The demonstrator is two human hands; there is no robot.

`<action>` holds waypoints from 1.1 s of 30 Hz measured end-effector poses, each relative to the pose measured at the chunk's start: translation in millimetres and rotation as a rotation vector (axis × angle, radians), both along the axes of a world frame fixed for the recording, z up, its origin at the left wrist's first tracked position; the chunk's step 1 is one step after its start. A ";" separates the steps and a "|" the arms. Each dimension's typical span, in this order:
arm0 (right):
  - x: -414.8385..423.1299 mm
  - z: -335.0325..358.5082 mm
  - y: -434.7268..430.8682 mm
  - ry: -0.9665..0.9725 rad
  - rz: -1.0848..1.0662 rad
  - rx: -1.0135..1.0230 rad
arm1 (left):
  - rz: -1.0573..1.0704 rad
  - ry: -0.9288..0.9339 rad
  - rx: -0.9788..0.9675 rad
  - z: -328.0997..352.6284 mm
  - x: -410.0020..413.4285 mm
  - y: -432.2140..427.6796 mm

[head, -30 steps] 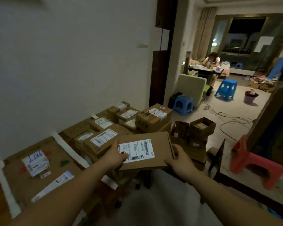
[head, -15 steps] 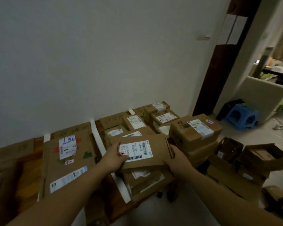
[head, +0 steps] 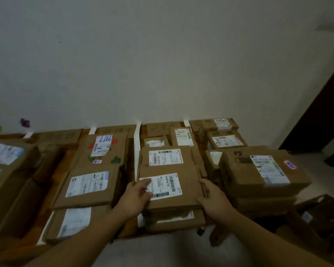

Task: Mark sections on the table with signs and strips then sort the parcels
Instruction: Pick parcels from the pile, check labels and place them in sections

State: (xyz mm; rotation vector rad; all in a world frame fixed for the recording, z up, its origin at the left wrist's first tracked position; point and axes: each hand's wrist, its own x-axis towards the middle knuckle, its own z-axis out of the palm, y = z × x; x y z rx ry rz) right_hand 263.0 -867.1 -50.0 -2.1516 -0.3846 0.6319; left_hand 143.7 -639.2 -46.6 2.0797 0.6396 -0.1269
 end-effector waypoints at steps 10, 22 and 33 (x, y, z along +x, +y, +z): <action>0.5 -15.0 -25.2 -0.022 0.119 0.069 | 0.179 0.037 0.151 -8.6 -10.2 -43.1; -6.1 -26.1 -35.7 -0.017 0.174 -0.018 | 0.103 0.134 0.191 -9.5 -8.7 -39.1; 13.4 22.0 5.9 -0.175 0.225 -0.154 | 0.041 0.195 0.274 24.4 3.6 -11.9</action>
